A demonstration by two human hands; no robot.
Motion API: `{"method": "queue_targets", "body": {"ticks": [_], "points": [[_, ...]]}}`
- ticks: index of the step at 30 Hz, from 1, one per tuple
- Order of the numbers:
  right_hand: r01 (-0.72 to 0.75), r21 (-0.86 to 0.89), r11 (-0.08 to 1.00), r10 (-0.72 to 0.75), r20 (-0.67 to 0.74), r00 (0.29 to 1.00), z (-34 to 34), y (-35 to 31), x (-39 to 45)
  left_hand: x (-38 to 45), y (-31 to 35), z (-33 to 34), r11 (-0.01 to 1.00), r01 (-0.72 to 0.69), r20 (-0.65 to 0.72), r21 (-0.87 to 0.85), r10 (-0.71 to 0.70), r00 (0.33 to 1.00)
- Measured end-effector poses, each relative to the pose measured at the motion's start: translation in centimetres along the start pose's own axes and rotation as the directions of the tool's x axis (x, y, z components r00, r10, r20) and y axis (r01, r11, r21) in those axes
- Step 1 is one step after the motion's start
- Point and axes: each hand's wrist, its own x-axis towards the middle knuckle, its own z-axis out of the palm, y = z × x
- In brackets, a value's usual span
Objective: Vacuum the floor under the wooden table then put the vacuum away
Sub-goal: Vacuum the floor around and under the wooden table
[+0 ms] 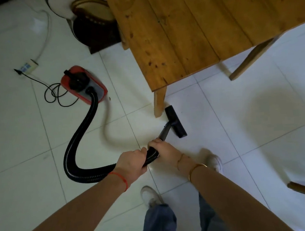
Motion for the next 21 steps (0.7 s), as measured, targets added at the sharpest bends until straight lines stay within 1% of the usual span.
{"method": "queue_targets", "body": {"ticks": [5,9,14,21], "points": [[-0.003,0.027,1.0,0.004,-0.057,0.998,2.1,-2.4,0.3,-1.6,-2.1,0.9,1.0,-0.005,0.013,-0.004,0.005,1.0],[-0.031,0.013,0.999,0.032,-0.082,0.996,1.2,-0.8,0.7,0.1,-1.8,0.3,0.999,-0.042,-0.006,0.0,0.042,0.999],[-0.101,0.031,0.994,0.104,-0.117,0.988,-3.0,4.0,0.0,4.9,1.6,-2.4,0.996,-0.09,-0.029,-0.025,0.089,0.996],[-0.214,0.055,0.975,0.22,-0.162,0.962,-12.0,13.1,-1.6,15.0,8.4,-7.4,0.989,-0.121,-0.069,-0.084,0.115,0.991]]}}
